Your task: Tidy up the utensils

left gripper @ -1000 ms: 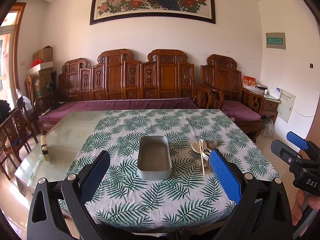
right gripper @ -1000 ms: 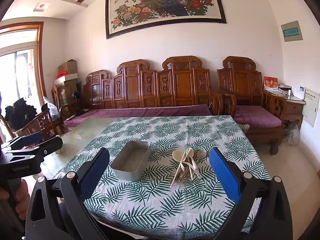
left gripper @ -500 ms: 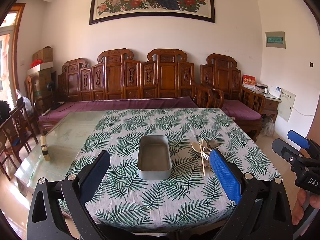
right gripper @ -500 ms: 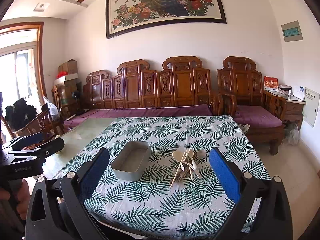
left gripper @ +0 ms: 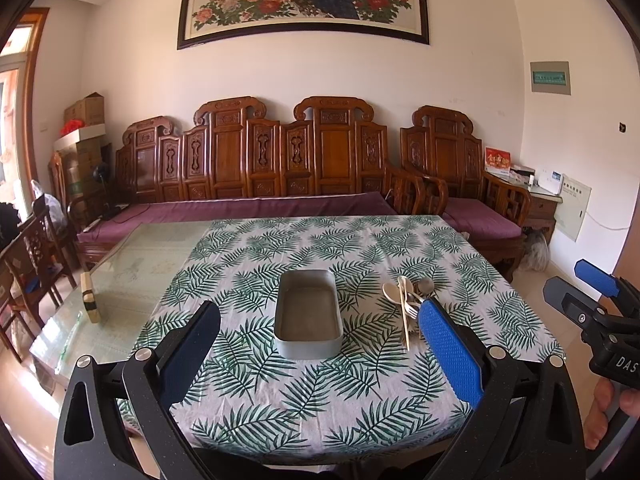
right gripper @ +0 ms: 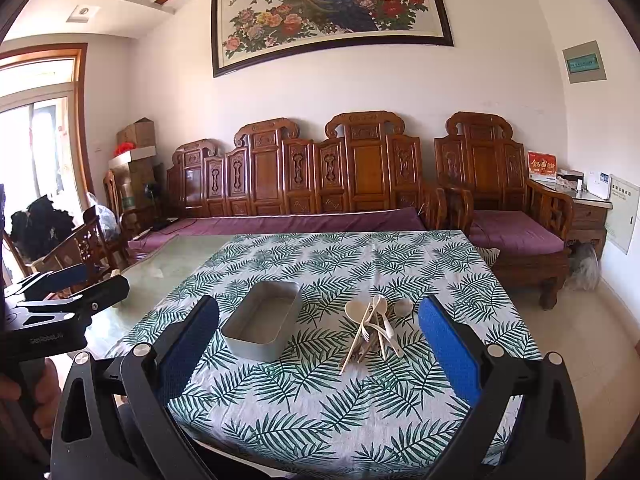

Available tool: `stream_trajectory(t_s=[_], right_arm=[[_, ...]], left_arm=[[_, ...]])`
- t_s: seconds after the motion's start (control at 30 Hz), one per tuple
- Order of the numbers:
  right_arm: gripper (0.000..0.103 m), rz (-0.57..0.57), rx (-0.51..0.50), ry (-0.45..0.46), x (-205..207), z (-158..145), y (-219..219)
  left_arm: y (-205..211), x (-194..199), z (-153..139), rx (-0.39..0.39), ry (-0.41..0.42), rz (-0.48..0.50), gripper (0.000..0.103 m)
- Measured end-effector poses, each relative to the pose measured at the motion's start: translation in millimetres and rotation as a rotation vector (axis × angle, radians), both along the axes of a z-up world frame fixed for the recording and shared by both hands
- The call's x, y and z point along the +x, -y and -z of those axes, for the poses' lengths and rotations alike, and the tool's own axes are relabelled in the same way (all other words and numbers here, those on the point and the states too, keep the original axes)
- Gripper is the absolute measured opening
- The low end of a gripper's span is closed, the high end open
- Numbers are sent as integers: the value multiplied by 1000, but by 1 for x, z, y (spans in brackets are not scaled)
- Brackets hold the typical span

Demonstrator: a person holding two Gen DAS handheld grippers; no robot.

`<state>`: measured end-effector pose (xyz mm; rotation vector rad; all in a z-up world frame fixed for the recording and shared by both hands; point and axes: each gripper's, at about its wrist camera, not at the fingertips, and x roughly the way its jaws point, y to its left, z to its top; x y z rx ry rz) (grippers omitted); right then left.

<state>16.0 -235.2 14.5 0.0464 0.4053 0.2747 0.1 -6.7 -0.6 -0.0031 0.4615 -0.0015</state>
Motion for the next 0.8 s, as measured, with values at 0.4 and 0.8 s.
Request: stream_trajectory(t_s=[0.4,0.8], right_arm=[[100,-1,1,0,-1,-1,0],[100,-3,1,-9,-1,1,-2]], left_arm=[[-1,-1,2,1,3,8,97],[1,4,6,1,-22,19,97]])
